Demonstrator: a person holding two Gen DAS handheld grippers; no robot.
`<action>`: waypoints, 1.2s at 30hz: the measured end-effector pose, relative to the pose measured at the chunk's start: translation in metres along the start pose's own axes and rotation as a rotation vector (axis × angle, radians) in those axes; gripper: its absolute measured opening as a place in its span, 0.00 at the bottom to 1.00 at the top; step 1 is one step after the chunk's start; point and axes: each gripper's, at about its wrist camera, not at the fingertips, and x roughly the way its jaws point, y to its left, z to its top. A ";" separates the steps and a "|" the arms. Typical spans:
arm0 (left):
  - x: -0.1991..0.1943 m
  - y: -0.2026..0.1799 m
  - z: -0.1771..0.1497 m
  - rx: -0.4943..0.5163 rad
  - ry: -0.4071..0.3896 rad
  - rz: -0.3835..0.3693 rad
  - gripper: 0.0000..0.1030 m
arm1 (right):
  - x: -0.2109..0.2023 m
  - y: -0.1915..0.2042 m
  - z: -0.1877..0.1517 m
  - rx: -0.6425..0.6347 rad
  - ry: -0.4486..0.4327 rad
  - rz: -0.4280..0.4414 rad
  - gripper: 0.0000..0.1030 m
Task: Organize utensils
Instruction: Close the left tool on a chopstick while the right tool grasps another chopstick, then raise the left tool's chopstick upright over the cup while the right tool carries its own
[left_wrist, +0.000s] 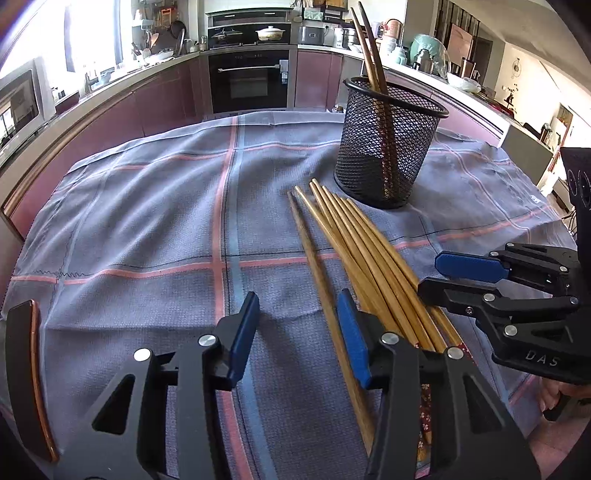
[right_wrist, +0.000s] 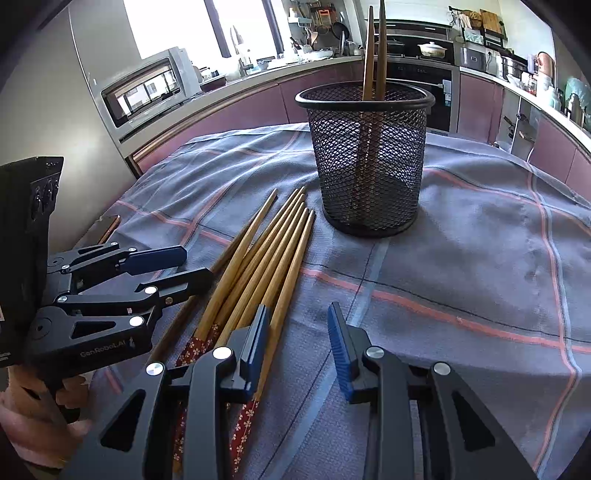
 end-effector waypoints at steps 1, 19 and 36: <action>0.001 0.000 0.002 0.003 0.005 -0.002 0.44 | 0.001 0.001 0.001 -0.006 0.001 -0.008 0.30; 0.012 -0.003 0.010 0.006 0.028 -0.010 0.14 | 0.011 -0.001 0.012 -0.013 0.013 -0.039 0.05; -0.018 0.015 0.013 -0.070 -0.033 -0.063 0.08 | -0.027 -0.016 0.015 0.030 -0.093 0.097 0.05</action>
